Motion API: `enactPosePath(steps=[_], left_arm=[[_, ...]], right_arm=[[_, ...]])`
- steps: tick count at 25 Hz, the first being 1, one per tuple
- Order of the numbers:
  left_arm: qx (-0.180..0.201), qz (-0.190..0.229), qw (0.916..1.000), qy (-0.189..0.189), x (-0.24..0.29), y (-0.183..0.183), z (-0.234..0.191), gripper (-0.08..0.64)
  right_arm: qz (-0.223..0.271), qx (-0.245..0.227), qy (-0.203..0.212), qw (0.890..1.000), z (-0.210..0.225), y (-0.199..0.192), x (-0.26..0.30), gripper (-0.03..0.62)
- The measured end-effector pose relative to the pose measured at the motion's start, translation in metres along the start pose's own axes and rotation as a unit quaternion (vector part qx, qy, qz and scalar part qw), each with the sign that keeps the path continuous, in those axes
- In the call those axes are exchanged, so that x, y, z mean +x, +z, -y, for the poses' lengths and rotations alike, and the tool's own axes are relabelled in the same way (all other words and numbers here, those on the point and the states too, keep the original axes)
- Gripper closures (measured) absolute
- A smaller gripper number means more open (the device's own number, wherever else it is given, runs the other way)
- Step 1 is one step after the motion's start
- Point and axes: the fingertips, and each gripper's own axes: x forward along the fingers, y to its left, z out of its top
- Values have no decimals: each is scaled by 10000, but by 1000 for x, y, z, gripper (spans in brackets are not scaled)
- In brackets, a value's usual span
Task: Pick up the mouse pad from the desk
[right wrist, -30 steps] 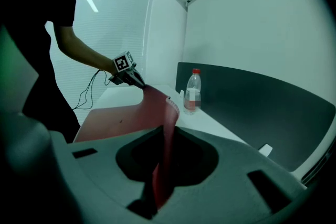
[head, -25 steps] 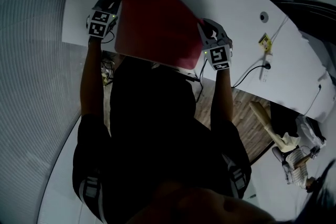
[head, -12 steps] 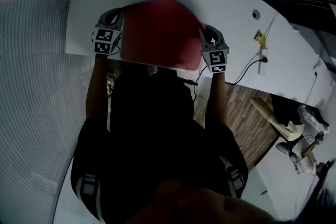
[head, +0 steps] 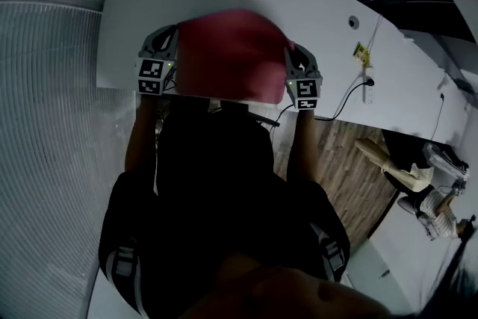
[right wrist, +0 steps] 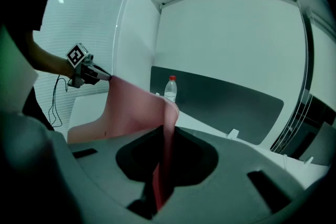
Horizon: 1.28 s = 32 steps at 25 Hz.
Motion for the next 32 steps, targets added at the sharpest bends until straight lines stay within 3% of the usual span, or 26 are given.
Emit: enactPosePath(steps=[16, 32], left_arm=[[-267, 307, 9990, -158, -27, 27, 2, 548], [-228, 1063, 9934, -368, -33, 77, 10, 548]], right_arm=[[229, -228, -196, 9993, 3, 34, -26, 558], [675, -497, -483, 9953, 18, 87, -57, 558]])
